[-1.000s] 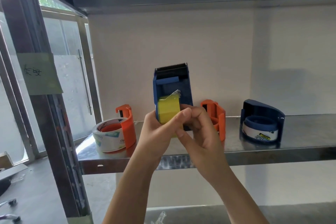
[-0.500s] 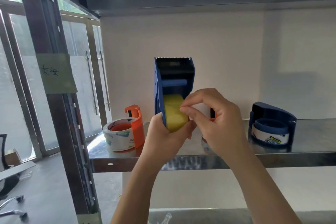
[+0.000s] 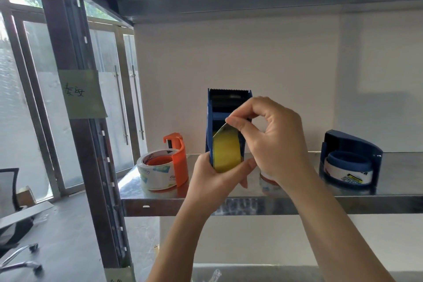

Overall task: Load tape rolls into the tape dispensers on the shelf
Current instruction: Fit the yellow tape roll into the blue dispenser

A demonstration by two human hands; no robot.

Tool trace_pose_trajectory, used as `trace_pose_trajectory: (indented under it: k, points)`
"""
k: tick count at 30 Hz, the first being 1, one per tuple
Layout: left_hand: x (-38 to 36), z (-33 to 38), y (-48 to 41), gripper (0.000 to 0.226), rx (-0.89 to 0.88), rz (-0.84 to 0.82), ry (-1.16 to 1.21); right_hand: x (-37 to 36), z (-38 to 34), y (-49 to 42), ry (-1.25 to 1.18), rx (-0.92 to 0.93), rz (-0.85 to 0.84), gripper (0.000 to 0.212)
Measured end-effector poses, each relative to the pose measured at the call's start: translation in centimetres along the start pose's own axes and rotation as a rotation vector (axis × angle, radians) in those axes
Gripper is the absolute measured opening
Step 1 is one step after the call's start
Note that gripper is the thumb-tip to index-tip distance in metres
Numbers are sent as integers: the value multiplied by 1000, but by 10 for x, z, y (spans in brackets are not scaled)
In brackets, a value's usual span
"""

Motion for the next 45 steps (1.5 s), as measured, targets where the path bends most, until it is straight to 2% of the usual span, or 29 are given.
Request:
trace_pose_trajectory:
  k: [9, 12, 16, 17, 20, 24, 29, 32, 35, 40, 45]
  points:
    - [-2, -8, 0, 25, 17, 19, -25, 34, -30, -31, 12, 88, 55, 7]
    - [-1, -8, 2, 34, 23, 32, -40, 33, -25, -28, 8, 58, 49, 6]
    - [-2, -8, 12, 14, 143, 124, 44, 41, -18, -27, -5, 24, 87, 8]
    - [-3, -7, 15, 16, 157, 130, 61, 43, -16, -27, -16, 10, 92, 8]
    - [-4, -2, 16, 24, 45, 149, 69, 50, -9, -24, -66, -61, 113, 8]
    - [-4, 1, 12, 17, -144, 147, 75, 59, 6, -16, -164, -184, 190, 12]
    - [-10, -2, 13, 26, -240, 189, -22, 61, 20, -8, -227, -359, 349, 14]
    - [-12, -1, 13, 26, -258, 221, -51, 63, 23, -6, -218, -391, 398, 15]
    - [-13, -2, 14, 31, -245, 213, -84, 66, 15, -9, -189, -277, 377, 11]
    - [-20, -4, 18, 45, -125, 149, -29, 54, -5, -24, -127, -71, 237, 4]
    - [-20, -2, 18, 39, -54, 164, 43, 40, -14, -40, -77, 0, 185, 3]
Point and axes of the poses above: each hand's wrist, its own y-axis away from the middle knuckle, its own x-axis out of the back of the hand, z = x × y, the point moved 1 cm from there along -y, towards the middle knuckle, and after that the axes turned 2 degrees about x, right-handed, at the moved point
